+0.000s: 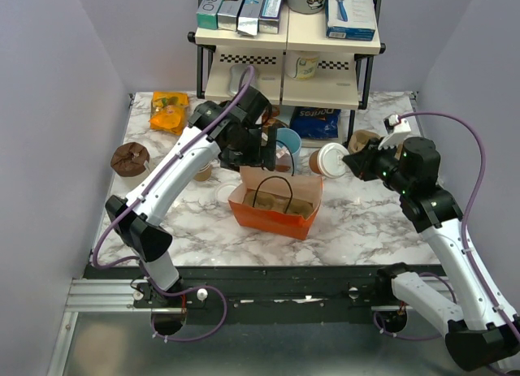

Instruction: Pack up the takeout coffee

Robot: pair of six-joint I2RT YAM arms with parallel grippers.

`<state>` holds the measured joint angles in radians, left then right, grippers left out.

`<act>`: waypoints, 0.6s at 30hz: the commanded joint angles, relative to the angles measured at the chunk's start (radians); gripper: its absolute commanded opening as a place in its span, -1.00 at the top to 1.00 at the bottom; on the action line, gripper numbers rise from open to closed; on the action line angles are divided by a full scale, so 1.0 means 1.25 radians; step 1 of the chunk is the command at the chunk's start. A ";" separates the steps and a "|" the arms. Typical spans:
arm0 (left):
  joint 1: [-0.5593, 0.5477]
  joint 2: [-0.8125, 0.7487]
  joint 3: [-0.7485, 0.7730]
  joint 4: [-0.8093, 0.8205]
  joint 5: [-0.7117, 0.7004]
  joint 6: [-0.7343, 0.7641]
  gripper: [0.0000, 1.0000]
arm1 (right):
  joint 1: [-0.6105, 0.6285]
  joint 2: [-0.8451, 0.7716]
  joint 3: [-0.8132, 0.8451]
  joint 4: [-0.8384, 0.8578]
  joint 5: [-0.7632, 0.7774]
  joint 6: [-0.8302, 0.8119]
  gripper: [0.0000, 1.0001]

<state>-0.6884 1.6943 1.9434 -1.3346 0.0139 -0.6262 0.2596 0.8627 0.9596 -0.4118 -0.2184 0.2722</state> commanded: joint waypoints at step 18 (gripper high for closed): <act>0.070 -0.057 -0.050 0.002 0.342 -0.035 -0.98 | -0.005 -0.010 -0.012 0.014 -0.020 0.014 0.99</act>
<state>-0.6258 1.6768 1.9167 -1.3327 0.3332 -0.6334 0.2596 0.8631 0.9577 -0.4118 -0.2245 0.2798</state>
